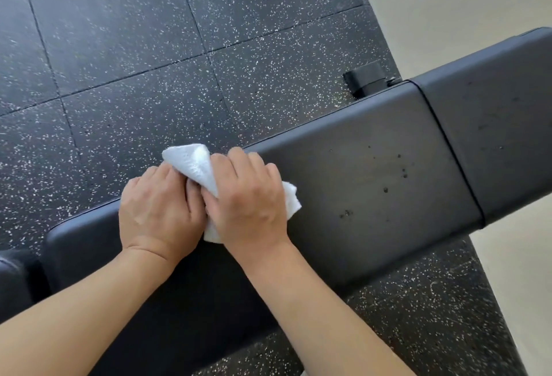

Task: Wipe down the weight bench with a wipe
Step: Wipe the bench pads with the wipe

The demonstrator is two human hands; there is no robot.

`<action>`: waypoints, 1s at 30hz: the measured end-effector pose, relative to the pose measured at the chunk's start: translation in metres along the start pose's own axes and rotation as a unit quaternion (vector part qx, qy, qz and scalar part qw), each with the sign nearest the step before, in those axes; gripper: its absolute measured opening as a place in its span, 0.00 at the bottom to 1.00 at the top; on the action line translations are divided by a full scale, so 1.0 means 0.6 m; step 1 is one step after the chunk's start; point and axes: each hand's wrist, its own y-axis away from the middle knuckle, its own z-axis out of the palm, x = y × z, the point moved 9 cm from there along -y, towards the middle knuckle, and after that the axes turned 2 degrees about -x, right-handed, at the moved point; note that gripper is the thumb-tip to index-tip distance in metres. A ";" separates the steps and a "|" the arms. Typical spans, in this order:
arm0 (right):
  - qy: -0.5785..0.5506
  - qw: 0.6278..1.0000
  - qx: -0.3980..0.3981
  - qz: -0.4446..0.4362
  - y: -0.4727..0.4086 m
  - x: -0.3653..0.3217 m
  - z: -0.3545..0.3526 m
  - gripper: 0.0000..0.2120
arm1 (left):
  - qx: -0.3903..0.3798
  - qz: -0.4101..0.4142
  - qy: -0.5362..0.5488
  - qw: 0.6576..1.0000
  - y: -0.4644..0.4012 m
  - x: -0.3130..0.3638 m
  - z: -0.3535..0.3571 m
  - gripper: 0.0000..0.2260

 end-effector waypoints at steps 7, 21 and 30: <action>0.075 0.994 0.036 0.072 0.042 0.253 -0.120 0.10 | -0.022 0.003 0.009 1.000 0.004 -0.004 0.010 0.16; 0.018 1.000 0.006 -0.003 -0.025 0.030 -0.011 0.20 | -0.003 0.006 0.004 1.000 0.002 -0.009 0.010 0.12; 0.045 0.996 -0.023 -0.078 0.125 0.252 -0.124 0.13 | 0.003 0.013 0.029 0.999 0.003 -0.010 0.010 0.15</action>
